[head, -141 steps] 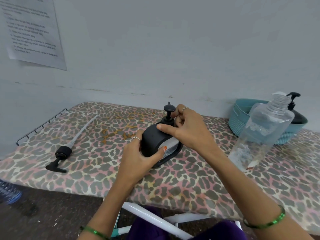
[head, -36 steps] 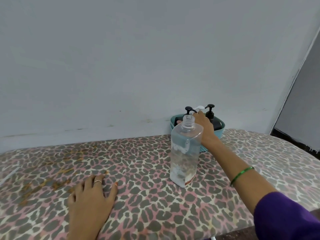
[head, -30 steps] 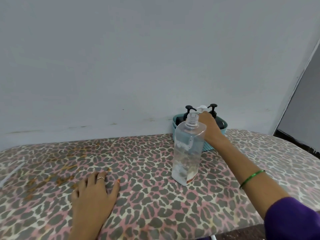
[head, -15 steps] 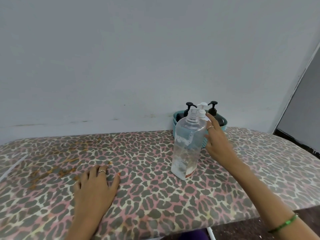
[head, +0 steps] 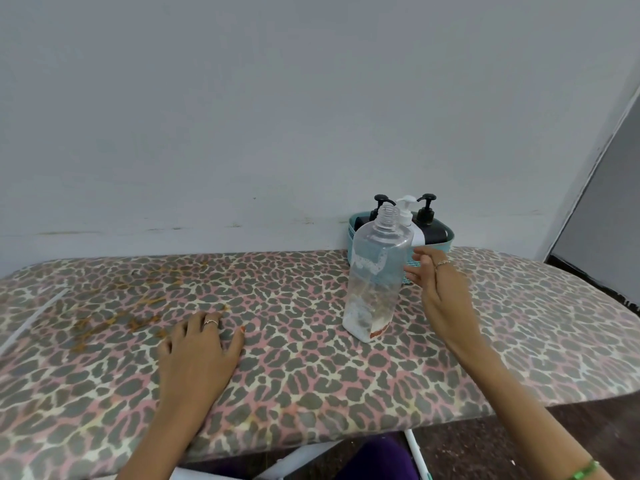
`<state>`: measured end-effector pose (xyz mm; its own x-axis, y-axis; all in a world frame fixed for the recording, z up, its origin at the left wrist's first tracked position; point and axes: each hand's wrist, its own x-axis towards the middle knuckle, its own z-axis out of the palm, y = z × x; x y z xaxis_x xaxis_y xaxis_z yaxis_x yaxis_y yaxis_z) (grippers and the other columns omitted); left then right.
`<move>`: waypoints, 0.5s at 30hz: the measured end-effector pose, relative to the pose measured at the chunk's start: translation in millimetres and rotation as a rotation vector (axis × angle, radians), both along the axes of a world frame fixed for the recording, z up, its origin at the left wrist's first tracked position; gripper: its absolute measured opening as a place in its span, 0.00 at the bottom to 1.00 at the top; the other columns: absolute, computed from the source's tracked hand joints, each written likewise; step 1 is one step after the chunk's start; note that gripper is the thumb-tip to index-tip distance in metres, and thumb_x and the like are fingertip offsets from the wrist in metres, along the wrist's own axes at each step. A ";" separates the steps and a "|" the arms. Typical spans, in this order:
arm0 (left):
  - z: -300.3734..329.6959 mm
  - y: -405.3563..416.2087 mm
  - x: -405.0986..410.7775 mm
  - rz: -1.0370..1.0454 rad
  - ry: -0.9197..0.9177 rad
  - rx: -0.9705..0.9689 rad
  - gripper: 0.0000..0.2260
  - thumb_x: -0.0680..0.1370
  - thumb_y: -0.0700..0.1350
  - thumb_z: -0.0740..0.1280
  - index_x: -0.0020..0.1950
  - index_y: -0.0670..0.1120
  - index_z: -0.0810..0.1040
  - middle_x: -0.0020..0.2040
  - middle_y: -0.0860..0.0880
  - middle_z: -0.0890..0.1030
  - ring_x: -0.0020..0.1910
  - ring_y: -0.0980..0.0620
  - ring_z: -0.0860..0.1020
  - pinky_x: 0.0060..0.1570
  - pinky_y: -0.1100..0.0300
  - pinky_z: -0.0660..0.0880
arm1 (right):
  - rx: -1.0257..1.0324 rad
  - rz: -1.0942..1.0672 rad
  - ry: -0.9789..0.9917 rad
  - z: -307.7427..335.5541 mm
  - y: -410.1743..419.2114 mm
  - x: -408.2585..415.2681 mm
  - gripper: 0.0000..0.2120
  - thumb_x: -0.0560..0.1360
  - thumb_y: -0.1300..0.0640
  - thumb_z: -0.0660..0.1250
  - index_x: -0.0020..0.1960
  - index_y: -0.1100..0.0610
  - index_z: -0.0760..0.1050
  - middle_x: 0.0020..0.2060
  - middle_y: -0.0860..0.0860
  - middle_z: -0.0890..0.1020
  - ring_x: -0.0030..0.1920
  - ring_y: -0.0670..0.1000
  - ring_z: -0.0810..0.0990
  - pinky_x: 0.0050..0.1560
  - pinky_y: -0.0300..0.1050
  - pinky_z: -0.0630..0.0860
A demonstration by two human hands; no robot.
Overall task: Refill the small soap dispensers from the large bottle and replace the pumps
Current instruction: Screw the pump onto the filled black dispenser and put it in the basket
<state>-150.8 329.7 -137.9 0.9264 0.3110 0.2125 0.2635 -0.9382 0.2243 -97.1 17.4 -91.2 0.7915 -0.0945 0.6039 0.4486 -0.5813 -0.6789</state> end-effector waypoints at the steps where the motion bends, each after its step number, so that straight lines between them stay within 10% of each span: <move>1: -0.3 0.3 0.1 0.000 -0.002 0.004 0.24 0.79 0.61 0.56 0.67 0.48 0.72 0.67 0.48 0.73 0.66 0.46 0.70 0.63 0.48 0.66 | 0.015 0.007 0.032 -2.8 3.3 -5.1 0.17 0.83 0.43 0.48 0.62 0.50 0.70 0.51 0.45 0.78 0.53 0.47 0.80 0.55 0.43 0.78; 4: -2.3 1.1 -0.1 -0.008 -0.016 0.005 0.24 0.79 0.61 0.56 0.67 0.48 0.72 0.66 0.48 0.74 0.65 0.45 0.70 0.64 0.48 0.66 | 0.052 0.092 0.195 -10.8 15.7 -17.9 0.44 0.68 0.21 0.43 0.73 0.48 0.60 0.64 0.43 0.73 0.64 0.45 0.72 0.63 0.31 0.66; 8: -3.1 1.3 0.5 -0.014 -0.021 0.005 0.24 0.79 0.60 0.55 0.68 0.47 0.72 0.67 0.47 0.73 0.66 0.45 0.70 0.64 0.48 0.65 | 0.023 0.117 0.288 -18.0 37.2 -25.6 0.54 0.66 0.28 0.65 0.78 0.46 0.38 0.77 0.47 0.56 0.74 0.45 0.58 0.72 0.43 0.55; 15: -0.8 0.1 -2.1 -0.030 -0.044 -0.007 0.23 0.80 0.59 0.54 0.68 0.47 0.72 0.67 0.48 0.73 0.66 0.46 0.69 0.65 0.49 0.64 | 0.058 0.036 0.193 -16.7 59.5 -20.2 0.49 0.65 0.41 0.76 0.76 0.53 0.53 0.67 0.52 0.70 0.65 0.51 0.72 0.66 0.53 0.71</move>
<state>-152.9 329.8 -138.7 0.9251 0.2851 0.2507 0.2253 -0.9438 0.2419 -117.3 76.9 -107.9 0.8953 -0.0940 0.4354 0.3272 -0.5245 -0.7861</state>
